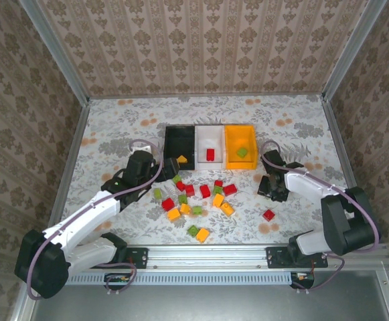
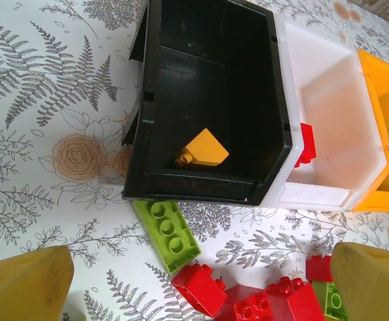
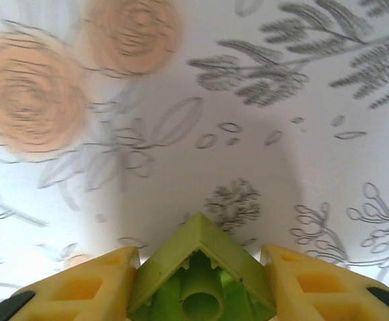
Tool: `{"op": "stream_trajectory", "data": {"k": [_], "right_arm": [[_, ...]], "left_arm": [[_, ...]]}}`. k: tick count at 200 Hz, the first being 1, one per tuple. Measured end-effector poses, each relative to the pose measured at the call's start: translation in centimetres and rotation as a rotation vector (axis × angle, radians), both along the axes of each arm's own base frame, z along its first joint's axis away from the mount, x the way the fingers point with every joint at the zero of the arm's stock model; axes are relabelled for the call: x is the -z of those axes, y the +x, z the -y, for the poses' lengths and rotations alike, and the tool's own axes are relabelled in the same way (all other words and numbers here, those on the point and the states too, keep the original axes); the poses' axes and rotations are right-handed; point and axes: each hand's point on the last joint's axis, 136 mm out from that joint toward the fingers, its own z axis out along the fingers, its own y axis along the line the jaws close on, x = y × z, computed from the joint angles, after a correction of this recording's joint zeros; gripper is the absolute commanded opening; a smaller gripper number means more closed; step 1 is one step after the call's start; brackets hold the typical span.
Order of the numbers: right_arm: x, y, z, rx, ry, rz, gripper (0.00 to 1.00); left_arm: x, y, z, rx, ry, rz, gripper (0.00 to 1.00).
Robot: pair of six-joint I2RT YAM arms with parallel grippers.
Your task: Sort the legos into containers by color
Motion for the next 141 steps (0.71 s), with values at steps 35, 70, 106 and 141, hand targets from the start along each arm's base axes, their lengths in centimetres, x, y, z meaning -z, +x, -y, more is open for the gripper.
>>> {"op": "stream_trajectory", "data": {"k": [35, 70, 106, 141], "right_arm": [[-3.5, 1.3, -2.1, -0.094, 0.037, 0.132, 0.36], [-8.7, 4.3, -5.3, -0.197, 0.075, 0.282, 0.36], [-12.1, 9.3, -7.7, -0.225, 0.089, 0.380, 0.37], [-11.3, 15.2, -9.3, -0.211, 0.047, 0.400, 0.38]], "left_arm": [[0.1, -0.1, -0.1, -0.001, 0.003, -0.003, 1.00], [0.0, -0.5, -0.6, -0.009, 0.009, 0.000, 1.00], [-0.5, -0.6, -1.1, -0.023, 0.009, 0.014, 1.00], [-1.1, -0.9, -1.5, -0.032, 0.003, 0.028, 1.00]]}}
